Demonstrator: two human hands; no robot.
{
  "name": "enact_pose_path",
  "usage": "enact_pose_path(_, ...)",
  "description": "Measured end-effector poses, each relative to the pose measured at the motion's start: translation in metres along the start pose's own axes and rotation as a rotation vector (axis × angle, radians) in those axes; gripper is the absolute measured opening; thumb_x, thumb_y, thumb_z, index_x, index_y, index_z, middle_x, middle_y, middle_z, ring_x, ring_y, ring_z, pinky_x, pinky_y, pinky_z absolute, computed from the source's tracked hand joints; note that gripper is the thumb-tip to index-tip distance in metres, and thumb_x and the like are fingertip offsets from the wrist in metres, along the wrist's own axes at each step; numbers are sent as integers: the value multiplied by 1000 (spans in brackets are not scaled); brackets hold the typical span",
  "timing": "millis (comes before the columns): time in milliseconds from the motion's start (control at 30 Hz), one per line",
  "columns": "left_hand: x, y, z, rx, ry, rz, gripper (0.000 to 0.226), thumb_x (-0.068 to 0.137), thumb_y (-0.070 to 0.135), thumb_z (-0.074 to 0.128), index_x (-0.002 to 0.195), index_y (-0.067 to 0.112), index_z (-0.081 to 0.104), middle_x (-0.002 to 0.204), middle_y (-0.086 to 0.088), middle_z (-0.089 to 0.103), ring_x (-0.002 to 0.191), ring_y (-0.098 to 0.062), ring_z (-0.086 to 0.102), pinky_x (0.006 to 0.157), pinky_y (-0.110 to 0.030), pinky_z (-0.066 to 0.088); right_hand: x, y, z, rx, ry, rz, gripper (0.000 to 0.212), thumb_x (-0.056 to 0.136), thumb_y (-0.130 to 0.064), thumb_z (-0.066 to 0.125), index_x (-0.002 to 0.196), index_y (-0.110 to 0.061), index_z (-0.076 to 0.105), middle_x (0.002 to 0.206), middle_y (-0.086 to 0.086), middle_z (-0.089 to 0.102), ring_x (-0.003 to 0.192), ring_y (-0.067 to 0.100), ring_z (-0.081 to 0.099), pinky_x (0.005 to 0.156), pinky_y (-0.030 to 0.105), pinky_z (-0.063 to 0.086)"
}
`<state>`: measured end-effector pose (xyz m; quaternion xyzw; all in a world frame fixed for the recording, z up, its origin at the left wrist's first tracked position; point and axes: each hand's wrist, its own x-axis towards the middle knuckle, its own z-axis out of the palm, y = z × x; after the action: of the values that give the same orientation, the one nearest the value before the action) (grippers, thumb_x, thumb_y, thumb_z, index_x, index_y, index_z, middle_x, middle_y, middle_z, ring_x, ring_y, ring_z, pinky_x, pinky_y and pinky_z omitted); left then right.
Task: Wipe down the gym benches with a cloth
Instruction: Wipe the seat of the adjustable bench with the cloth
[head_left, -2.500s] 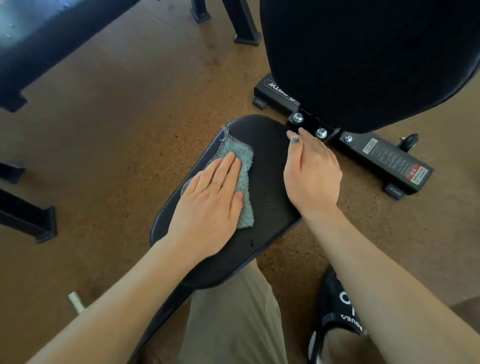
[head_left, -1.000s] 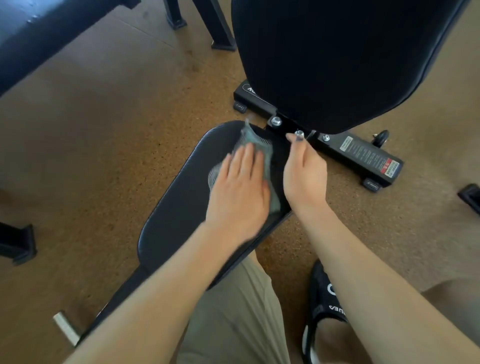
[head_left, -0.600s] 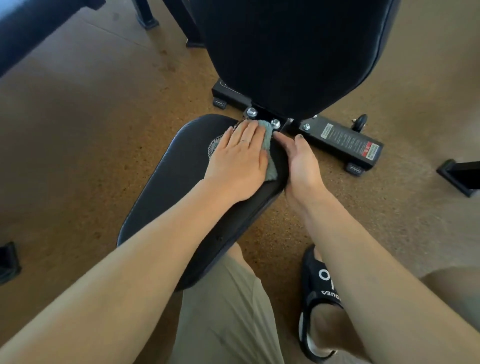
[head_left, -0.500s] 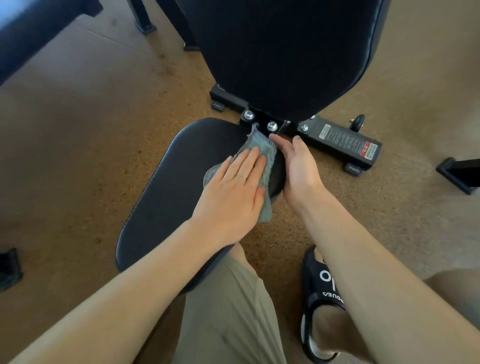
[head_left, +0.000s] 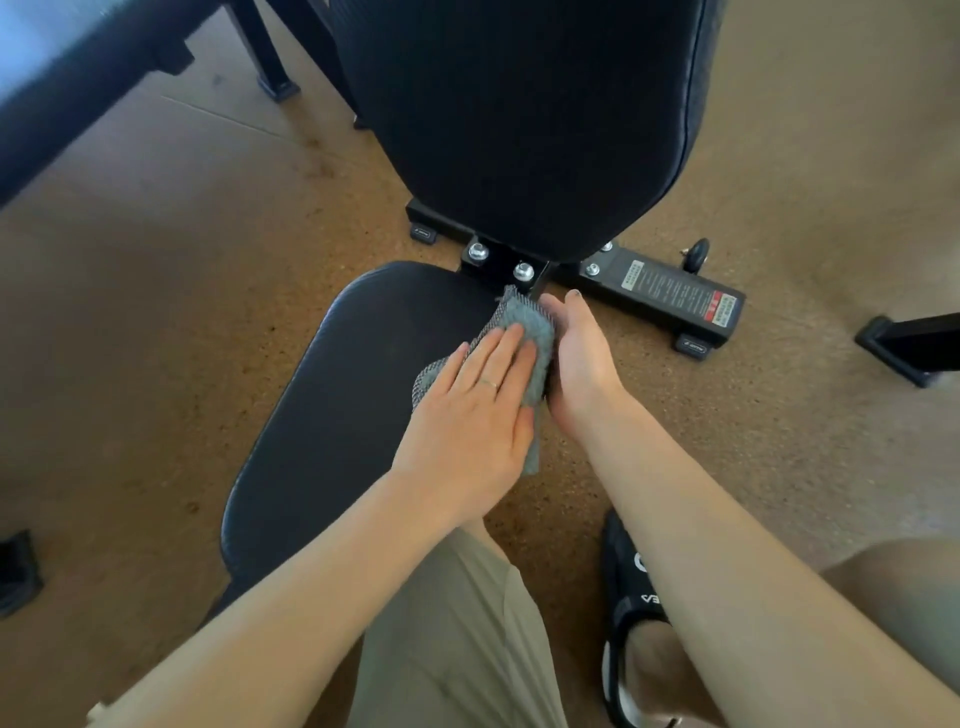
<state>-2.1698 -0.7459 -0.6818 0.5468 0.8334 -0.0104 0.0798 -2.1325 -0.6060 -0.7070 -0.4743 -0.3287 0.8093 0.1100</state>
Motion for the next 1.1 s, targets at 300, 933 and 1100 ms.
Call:
enact_pose_path(300, 48, -9, -1, -42, 8, -61, 58, 111, 37, 20, 165, 16, 15, 173, -2, 13, 160, -15, 8, 129, -35, 0, 0, 0, 0, -85, -9, 6, 53, 105, -56, 36, 133, -20, 63, 122, 4, 71, 110, 18, 68, 92, 35, 53)
enact_pose_path(933, 5, -9, 4, -23, -13, -168, 60, 111, 38, 9, 165, 13, 7, 174, -5, 5, 161, -18, 4, 130, -38, 0, -6, 11, 13, -485, 56, -166, 52, 104, -60, 25, 134, -33, 59, 133, -4, 60, 124, 18, 55, 104, 37, 38)
enact_pose_path(1100, -97, -11, 11, 92, -2, -83, 58, 109, 38, 28, 159, 11, 34, 165, -7, 35, 153, -23, 34, 123, -44, 21, -5, 16, 16, -529, 91, -185, 70, 88, -77, 27, 135, -35, 58, 132, -7, 61, 128, 20, 53, 114, 42, 36)
